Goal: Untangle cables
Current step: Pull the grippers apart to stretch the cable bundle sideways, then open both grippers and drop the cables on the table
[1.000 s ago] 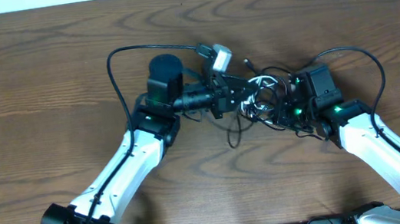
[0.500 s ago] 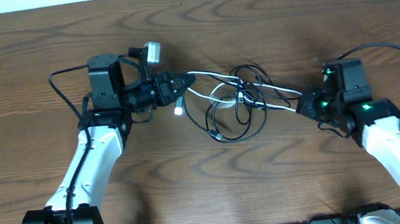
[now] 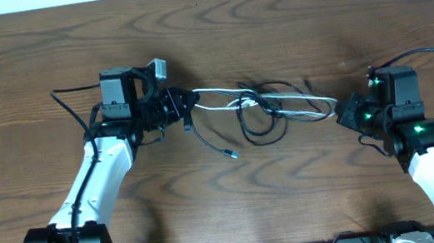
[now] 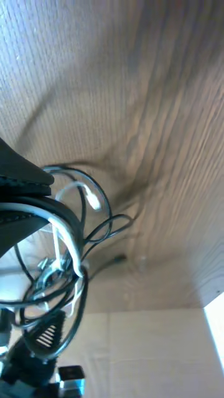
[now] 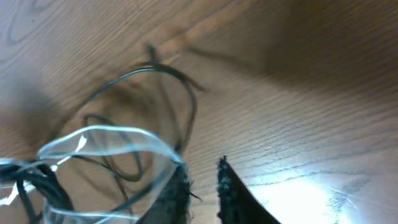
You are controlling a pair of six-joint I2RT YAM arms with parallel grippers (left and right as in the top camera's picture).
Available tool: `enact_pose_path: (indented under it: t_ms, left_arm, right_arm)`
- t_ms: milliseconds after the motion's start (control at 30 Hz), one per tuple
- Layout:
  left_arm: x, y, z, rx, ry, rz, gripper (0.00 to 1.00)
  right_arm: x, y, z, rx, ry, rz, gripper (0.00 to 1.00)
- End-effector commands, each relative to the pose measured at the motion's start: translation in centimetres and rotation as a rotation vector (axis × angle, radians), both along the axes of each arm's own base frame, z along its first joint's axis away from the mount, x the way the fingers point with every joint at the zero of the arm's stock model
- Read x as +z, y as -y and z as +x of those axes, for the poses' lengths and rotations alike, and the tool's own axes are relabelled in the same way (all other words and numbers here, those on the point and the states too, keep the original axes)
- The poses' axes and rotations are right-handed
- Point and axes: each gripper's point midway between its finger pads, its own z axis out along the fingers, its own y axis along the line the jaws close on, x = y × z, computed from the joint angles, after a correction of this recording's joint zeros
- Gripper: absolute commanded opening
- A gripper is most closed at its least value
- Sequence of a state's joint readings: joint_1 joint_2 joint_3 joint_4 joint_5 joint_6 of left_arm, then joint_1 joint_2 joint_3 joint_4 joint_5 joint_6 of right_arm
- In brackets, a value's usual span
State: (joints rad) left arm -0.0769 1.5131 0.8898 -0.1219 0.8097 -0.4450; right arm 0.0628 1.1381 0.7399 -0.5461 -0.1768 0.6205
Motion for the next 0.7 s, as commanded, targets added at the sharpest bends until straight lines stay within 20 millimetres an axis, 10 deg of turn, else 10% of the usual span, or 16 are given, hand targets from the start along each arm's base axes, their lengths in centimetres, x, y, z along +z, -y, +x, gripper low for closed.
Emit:
enact_pose_path:
  t_ms: [0, 167, 533, 667]
  left_arm:
    - [2.0, 1.0, 0.2, -0.078, 0.095, -0.049, 0.08]
    - [8.6, 6.8, -6.9, -0.692, 0.579, -0.315, 0.08]
    - [10.1, 10.1, -10.8, -0.897, 0.698, -0.415, 0.09]
    - [6.1, 10.4, -7.1, -0.719, 0.617, -0.141, 0.27]
  right_arm:
    - [0.2, 1.0, 0.3, -0.046, 0.005, -0.013, 0.20]
    - [0.2, -0.3, 0.2, -0.001, -0.001, 0.026, 0.38]
    - [1.1, -2.7, 0.5, 0.084, 0.024, 0.140, 0.50]
    - [0.6, -2.7, 0.5, 0.084, 0.009, 0.140, 0.51]
